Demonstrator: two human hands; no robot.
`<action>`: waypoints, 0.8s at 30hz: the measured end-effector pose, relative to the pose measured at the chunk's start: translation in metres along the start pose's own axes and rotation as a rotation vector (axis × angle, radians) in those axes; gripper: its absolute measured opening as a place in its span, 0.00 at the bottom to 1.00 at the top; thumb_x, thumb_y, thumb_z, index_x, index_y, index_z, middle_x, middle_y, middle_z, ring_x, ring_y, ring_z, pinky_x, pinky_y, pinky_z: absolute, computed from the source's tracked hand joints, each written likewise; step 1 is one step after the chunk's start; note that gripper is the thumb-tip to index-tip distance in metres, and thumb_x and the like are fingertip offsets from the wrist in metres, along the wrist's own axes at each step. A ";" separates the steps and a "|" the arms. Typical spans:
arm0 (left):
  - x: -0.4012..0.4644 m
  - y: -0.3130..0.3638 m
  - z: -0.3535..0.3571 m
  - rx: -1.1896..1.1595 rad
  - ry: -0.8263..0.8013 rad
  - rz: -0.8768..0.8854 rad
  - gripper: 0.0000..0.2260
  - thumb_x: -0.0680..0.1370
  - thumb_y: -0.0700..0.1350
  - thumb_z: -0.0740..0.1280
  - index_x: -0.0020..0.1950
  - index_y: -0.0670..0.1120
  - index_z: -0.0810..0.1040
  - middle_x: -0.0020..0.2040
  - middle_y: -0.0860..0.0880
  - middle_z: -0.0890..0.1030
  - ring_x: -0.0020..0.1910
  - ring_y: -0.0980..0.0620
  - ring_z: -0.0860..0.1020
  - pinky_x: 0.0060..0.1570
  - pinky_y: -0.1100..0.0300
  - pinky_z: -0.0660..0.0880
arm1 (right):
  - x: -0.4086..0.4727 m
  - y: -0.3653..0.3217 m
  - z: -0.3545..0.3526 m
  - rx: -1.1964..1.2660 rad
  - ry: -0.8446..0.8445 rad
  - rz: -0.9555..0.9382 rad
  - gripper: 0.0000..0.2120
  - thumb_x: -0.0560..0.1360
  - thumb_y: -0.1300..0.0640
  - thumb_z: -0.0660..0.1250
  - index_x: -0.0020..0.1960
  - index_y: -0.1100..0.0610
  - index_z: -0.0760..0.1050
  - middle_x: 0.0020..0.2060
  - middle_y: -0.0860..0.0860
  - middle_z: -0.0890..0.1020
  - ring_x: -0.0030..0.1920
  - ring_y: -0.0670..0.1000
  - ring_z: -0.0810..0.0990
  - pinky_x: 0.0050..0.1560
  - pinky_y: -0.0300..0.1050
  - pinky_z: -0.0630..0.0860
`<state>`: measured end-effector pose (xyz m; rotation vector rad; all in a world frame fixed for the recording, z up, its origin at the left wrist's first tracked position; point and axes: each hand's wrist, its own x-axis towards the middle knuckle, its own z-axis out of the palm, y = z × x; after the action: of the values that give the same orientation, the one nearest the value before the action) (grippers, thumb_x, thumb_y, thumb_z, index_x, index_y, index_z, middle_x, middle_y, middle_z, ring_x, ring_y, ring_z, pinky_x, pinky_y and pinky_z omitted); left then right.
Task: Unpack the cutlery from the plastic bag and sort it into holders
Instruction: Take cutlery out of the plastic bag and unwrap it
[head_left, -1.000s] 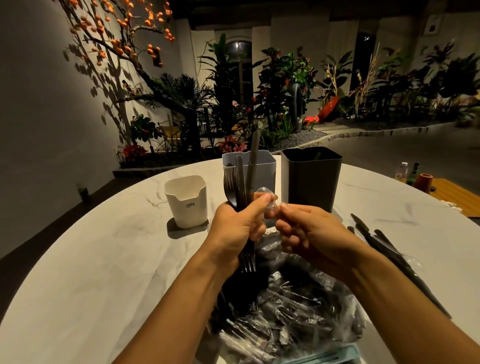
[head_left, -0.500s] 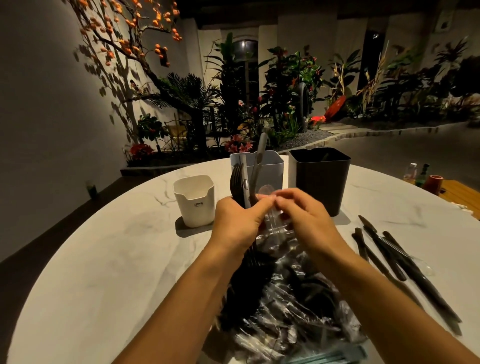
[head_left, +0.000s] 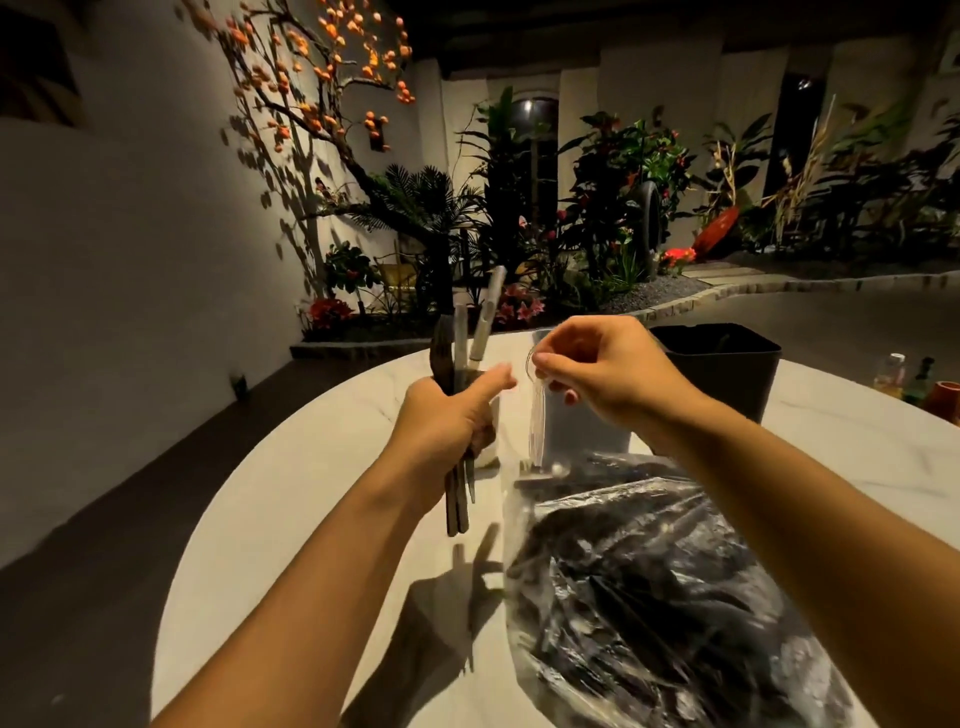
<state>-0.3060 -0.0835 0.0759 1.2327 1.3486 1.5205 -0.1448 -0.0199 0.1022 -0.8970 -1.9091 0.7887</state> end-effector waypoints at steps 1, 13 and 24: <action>0.005 0.002 -0.007 -0.034 0.023 -0.012 0.14 0.81 0.50 0.67 0.50 0.39 0.83 0.27 0.50 0.64 0.25 0.54 0.63 0.25 0.64 0.63 | 0.007 -0.001 0.006 -0.011 0.024 0.009 0.01 0.77 0.58 0.70 0.48 0.54 0.81 0.39 0.49 0.85 0.39 0.47 0.84 0.35 0.36 0.76; 0.071 -0.010 -0.061 -0.039 0.147 -0.101 0.10 0.84 0.45 0.59 0.52 0.39 0.76 0.28 0.48 0.67 0.27 0.52 0.65 0.23 0.65 0.64 | 0.085 0.005 0.069 -0.198 0.110 0.026 0.01 0.79 0.57 0.68 0.49 0.53 0.77 0.42 0.48 0.81 0.39 0.50 0.85 0.46 0.50 0.84; 0.105 -0.034 -0.063 0.007 0.086 -0.099 0.11 0.84 0.45 0.59 0.50 0.39 0.77 0.29 0.47 0.68 0.26 0.53 0.66 0.23 0.66 0.65 | 0.121 0.052 0.104 -0.527 -0.023 0.031 0.04 0.74 0.52 0.73 0.45 0.48 0.78 0.45 0.47 0.83 0.47 0.49 0.80 0.49 0.49 0.80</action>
<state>-0.3963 0.0051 0.0628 1.0993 1.4503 1.5148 -0.2673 0.0896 0.0683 -1.2361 -2.1687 0.3079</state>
